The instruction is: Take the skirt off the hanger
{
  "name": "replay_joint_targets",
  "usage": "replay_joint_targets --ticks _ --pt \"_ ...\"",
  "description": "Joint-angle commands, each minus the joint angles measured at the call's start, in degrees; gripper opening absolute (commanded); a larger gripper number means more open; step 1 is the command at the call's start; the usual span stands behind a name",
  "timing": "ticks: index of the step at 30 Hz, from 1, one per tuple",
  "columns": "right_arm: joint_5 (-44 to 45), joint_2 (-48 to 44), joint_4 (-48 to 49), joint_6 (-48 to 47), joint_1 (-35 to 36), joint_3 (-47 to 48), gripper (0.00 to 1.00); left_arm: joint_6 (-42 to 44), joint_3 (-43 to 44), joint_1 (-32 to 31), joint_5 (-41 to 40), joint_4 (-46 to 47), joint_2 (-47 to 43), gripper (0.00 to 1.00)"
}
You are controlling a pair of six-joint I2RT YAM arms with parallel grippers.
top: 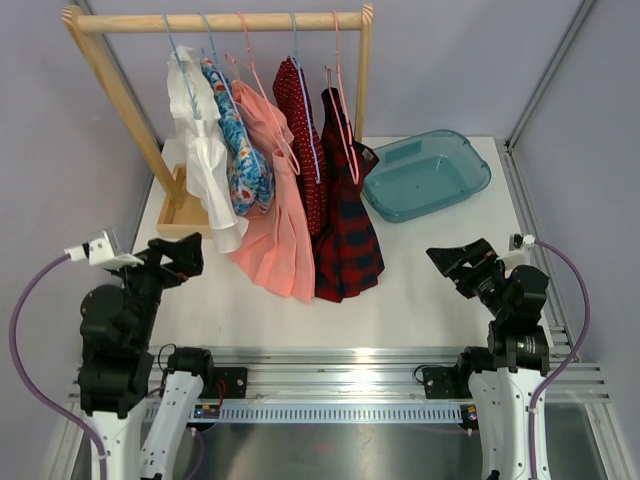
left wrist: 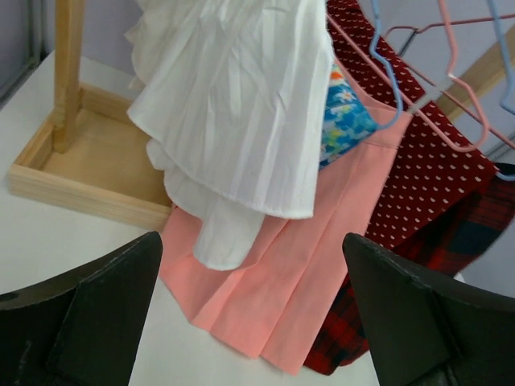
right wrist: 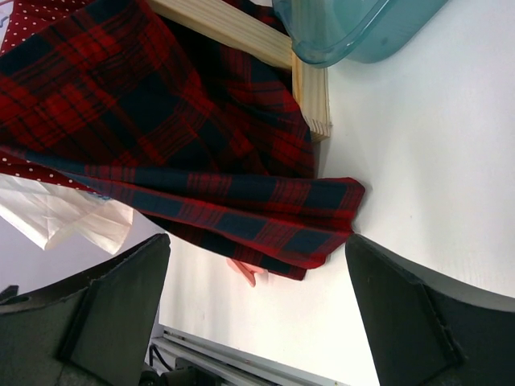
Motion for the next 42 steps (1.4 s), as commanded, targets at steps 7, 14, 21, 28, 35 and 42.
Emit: replay_joint_targets --ticks 7,14,21,28,35,42 --pt "0.10 -0.26 -2.36 -4.62 -0.05 4.43 0.98 6.99 37.08 -0.12 -9.19 -2.61 38.95 0.95" --pt "1.68 -0.87 -5.26 -7.16 -0.05 5.57 0.98 8.48 60.47 -0.12 -10.34 -4.64 61.90 0.88" --pt "1.42 -2.02 -5.09 -7.26 -0.05 3.82 0.98 10.24 72.61 -0.12 -9.64 -5.43 75.36 0.84" --pt "1.25 -2.63 -4.82 -7.52 -0.05 2.67 0.98 10.50 80.27 -0.12 -11.84 -6.58 81.79 0.78" --pt "1.33 -2.10 -4.30 -7.96 -0.05 2.14 0.98 11.12 81.67 -0.21 -12.45 -6.92 84.68 0.56" --pt "1.69 -2.63 -4.74 -7.96 -0.05 2.14 0.98 11.29 81.14 -0.21 -11.75 -7.36 86.80 0.56"
